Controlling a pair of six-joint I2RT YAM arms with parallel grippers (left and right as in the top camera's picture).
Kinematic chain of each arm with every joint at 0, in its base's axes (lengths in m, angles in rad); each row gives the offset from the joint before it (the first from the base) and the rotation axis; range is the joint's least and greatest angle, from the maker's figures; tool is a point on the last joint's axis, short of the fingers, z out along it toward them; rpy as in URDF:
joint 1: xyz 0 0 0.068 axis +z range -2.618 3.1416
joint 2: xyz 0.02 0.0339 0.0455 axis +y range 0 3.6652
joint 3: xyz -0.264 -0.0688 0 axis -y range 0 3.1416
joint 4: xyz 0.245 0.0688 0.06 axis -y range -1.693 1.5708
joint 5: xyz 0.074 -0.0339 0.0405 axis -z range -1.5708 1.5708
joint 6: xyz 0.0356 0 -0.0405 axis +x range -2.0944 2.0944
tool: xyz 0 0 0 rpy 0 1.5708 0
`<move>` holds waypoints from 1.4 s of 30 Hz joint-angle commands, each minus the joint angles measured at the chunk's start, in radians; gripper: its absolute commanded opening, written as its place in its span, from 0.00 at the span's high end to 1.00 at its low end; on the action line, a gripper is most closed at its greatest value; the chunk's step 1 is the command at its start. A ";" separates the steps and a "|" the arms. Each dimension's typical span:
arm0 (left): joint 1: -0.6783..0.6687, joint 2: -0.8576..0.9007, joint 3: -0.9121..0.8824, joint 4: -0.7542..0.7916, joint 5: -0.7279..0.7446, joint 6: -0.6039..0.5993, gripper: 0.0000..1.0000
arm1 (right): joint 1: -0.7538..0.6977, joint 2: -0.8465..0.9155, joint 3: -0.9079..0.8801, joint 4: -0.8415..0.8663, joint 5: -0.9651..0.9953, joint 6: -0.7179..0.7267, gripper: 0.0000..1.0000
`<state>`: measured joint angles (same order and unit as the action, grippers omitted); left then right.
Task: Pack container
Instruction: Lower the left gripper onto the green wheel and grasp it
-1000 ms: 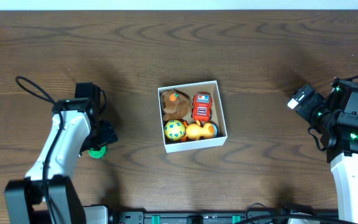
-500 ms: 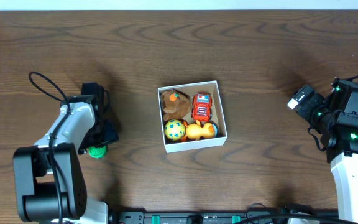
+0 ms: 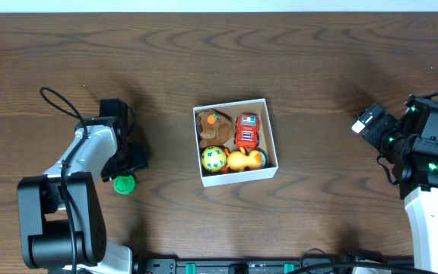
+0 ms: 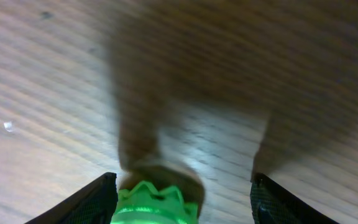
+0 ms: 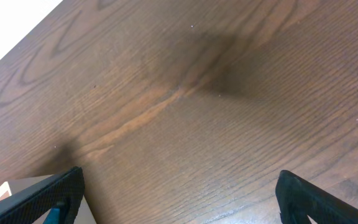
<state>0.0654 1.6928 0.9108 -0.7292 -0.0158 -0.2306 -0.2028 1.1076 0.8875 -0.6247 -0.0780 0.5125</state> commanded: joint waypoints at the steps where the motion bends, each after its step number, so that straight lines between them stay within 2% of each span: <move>1: 0.005 0.004 -0.007 0.002 0.061 0.036 0.31 | -0.008 -0.008 0.019 -0.001 -0.004 0.011 0.01; 5: 0.006 0.004 -0.006 -0.028 0.052 0.065 0.31 | -0.007 -0.008 0.019 -0.001 -0.004 0.011 0.01; 10: 0.021 0.003 -0.006 -0.134 -0.064 -0.035 0.29 | -0.008 -0.008 0.019 -0.001 -0.004 0.011 0.01; 19: 0.025 0.003 -0.008 -0.202 -0.019 -0.119 0.25 | -0.007 -0.008 0.019 -0.001 -0.004 0.010 0.01; 31: 0.025 0.004 -0.013 -0.170 0.121 -0.130 0.25 | -0.007 -0.008 0.019 -0.001 -0.004 0.011 0.01; 38: 0.025 0.004 -0.013 -0.055 0.234 -0.153 0.25 | -0.007 -0.008 0.019 -0.001 -0.004 0.011 0.01; 42: 0.025 0.004 -0.013 0.007 0.249 -0.157 0.25 | -0.007 -0.008 0.019 -0.001 -0.004 0.011 0.01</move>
<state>0.0849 1.6928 0.9073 -0.7387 0.1936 -0.3702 -0.2028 1.1076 0.8875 -0.6247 -0.0784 0.5129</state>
